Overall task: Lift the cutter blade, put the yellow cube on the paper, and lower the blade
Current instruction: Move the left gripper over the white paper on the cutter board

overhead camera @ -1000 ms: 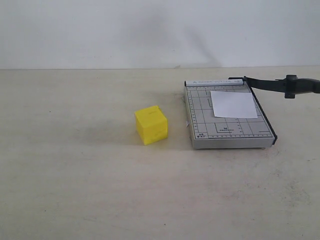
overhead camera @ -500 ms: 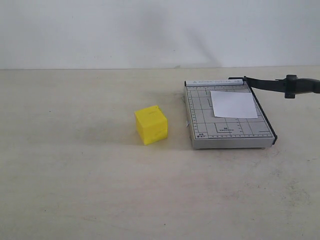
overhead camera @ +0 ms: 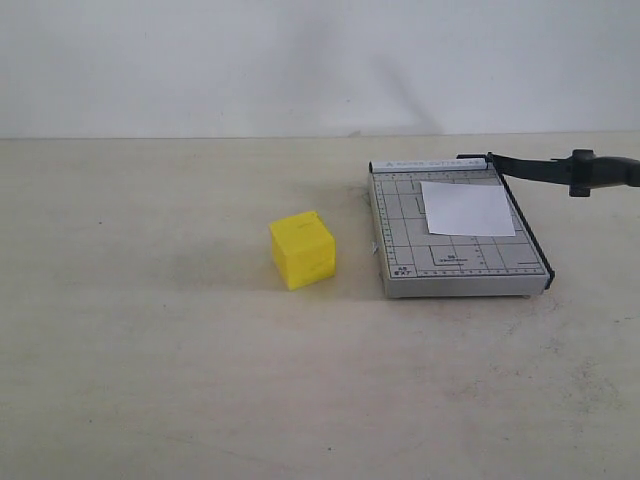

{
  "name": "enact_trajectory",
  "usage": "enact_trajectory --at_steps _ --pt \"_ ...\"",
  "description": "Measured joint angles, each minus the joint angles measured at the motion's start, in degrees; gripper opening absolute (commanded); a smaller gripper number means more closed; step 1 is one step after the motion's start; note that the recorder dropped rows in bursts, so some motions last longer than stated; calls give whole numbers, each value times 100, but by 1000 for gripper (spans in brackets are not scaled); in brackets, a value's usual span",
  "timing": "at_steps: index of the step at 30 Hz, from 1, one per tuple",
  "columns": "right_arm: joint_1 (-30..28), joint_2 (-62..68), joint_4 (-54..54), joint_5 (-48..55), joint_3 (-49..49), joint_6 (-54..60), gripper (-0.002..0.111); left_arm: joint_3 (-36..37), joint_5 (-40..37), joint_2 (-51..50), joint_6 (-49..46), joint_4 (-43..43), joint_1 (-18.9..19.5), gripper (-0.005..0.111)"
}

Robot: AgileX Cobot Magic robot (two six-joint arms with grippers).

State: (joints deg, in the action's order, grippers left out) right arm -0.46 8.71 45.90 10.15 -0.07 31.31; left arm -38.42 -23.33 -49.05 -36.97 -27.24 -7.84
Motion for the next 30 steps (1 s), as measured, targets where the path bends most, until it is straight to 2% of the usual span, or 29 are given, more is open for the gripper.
enact_trajectory --at_steps 4,7,10,13,17,20,23,24,26,30 --pt "0 0 0 24 0 0 0 -611 64 -1289 -1191 -1918 -496 4" --pt "0 0 0 23 0 0 0 -767 721 -1908 -1662 -3158 -1134 4" --pt "0 0 0 23 0 0 0 -781 1606 -2488 -1518 -4015 -1887 4" --pt "0 0 0 35 0 0 0 -781 2430 -3039 -1044 -4453 -2469 4" --pt "0 0 0 45 0 0 0 -755 3486 -3718 -531 -5090 -2688 4" --pt "0 0 0 45 0 0 0 -631 4743 -4088 -213 -5957 -2677 4" --pt "0 0 0 57 0 0 0 -492 5841 -4301 727 -6673 -2560 4" --pt "0 0 0 57 0 0 0 -443 6088 -4336 1110 -6601 -2497 4" --pt "0 0 0 57 0 0 0 -362 6339 -4334 1684 -5783 -2397 4" --pt "0 0 0 57 0 0 0 -395 6701 -4334 2037 -1646 -2213 4"
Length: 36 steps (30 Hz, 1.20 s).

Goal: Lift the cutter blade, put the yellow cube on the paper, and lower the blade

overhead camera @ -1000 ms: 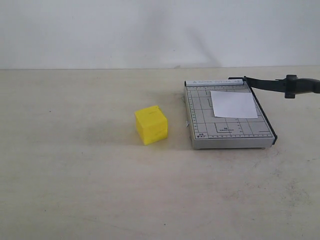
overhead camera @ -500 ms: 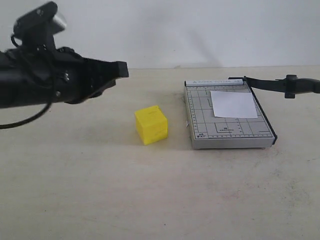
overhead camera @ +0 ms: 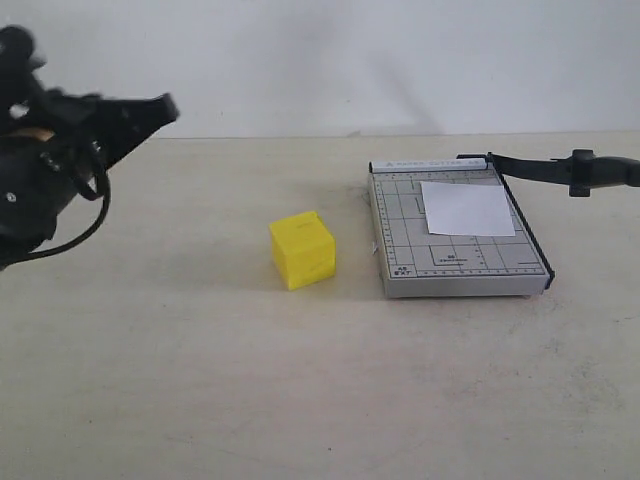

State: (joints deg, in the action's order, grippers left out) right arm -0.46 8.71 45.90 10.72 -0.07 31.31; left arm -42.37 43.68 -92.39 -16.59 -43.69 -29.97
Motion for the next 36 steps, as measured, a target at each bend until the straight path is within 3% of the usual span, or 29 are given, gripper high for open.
enact_trajectory --at_steps 3,5,7,8,11,14,18,22,25,28,36 --pt "0 0 0 0 0 0 0 -275 -42 0 -70 3827 121 4" --pt "0 0 0 0 0 0 0 -522 -487 11 39 6049 120 4" --pt "0 0 0 0 0 0 0 -628 -1081 11 499 7263 28 4" --pt "0 0 0 0 0 0 0 -642 -1443 11 928 7457 1 4" --pt "0 0 0 0 0 0 0 -654 -2437 0 2609 6623 31 4" --pt "0 0 0 0 0 0 0 -725 -3067 0 3465 6076 78 4" --pt "0 0 0 0 0 -9 0 -1310 -4109 -70 3746 6687 -362 4" --pt "0 0 0 0 0 -22 0 -2660 -5663 -614 3374 7038 -1088 4" --pt "0 0 0 0 0 -22 0 -3640 -6385 -1273 2984 7025 -1488 4" --pt "0 0 0 0 0 -22 0 -4350 -6589 -2010 2922 6751 -1703 4" --pt "0 0 0 0 0 -22 0 -5594 -6601 -3501 3043 6075 -1792 4"
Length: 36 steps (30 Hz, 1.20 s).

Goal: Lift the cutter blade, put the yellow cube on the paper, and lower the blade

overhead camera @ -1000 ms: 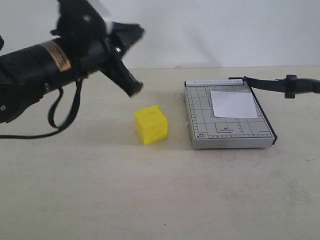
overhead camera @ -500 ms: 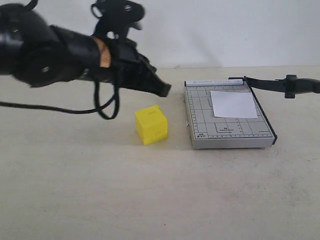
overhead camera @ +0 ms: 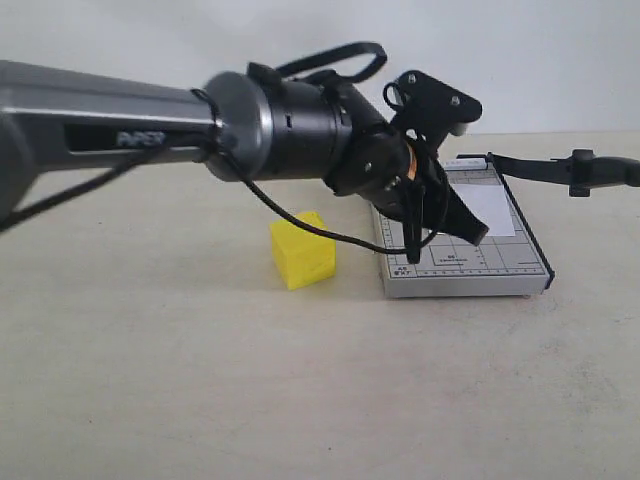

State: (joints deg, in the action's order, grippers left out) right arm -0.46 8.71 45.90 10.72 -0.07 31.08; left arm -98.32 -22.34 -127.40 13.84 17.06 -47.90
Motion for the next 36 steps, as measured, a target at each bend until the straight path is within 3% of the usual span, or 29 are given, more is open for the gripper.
enact_trajectory --at_steps 6,11,31,36 --pt "0 0 0 0 0 -12 0 -327 80 -706 47 -37 0 4" --pt "0 0 14 8 0 -25 0 -391 587 -908 57 -65 0 4" --pt "0 0 14 20 0 -51 0 -539 1833 -932 642 -124 0 4" --pt "0 0 24 20 0 -51 0 -1196 1414 -1593 654 -85 0 4"
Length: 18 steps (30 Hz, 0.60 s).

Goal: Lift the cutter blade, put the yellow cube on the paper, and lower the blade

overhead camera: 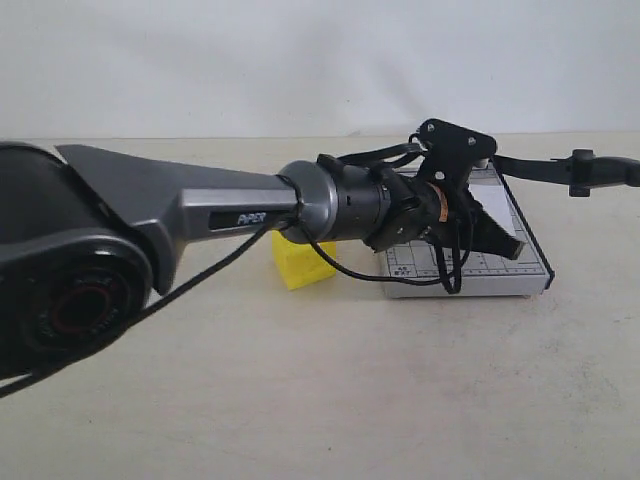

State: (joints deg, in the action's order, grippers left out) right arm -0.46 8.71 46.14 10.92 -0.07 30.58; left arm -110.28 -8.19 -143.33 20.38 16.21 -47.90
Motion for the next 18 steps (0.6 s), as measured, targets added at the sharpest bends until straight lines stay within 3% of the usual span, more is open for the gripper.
enact_trajectory --at_steps 7,18 --pt "0 0 11 23 0 -3 0 -1119 -758 -539 -2 176 -10 4" --pt "0 0 11 23 0 -14 0 -1333 -753 -674 -97 220 -282 4"
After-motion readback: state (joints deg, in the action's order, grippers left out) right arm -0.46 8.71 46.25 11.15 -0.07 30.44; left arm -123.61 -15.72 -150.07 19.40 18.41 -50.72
